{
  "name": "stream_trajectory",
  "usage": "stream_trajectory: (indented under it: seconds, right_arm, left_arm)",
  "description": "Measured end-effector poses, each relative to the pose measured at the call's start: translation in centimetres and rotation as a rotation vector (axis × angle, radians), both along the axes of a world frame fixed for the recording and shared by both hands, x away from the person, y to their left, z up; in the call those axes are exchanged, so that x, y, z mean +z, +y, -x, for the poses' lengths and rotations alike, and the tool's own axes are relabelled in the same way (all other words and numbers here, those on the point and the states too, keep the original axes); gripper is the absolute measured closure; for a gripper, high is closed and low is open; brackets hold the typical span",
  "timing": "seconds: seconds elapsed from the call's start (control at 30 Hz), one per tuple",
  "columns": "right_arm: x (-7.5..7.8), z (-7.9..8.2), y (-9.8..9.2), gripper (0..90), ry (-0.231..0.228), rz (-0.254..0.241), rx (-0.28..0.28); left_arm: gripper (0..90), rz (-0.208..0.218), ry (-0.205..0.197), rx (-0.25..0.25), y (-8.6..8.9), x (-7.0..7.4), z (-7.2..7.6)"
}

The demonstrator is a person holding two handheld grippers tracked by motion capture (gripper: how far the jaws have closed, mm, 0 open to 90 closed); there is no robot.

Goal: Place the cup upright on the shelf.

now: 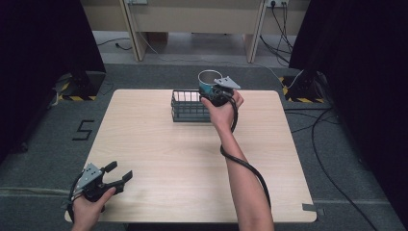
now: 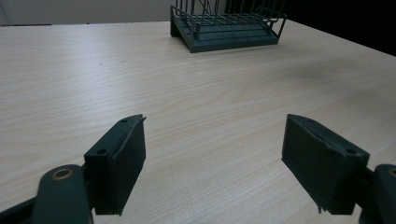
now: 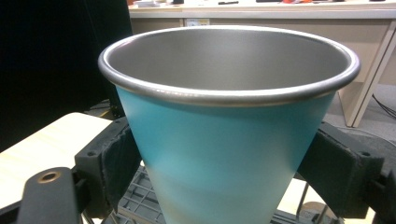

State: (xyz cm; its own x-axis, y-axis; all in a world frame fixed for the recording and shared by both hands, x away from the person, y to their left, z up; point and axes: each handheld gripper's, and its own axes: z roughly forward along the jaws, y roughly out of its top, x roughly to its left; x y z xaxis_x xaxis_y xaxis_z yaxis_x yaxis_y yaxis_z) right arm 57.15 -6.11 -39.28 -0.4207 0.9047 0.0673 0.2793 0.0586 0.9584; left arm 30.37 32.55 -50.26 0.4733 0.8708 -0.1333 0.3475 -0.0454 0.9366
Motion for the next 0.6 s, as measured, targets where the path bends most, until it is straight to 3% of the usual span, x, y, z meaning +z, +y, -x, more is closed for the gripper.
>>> stream_trajectory:
  seconds: [0.6]
  right_arm:
    - [-1.5,-1.9,2.0,17.6,0.036,0.01,-0.001]
  left_arm:
    - [21.4,0.003,-0.003,-0.006,0.0,0.1,0.0]
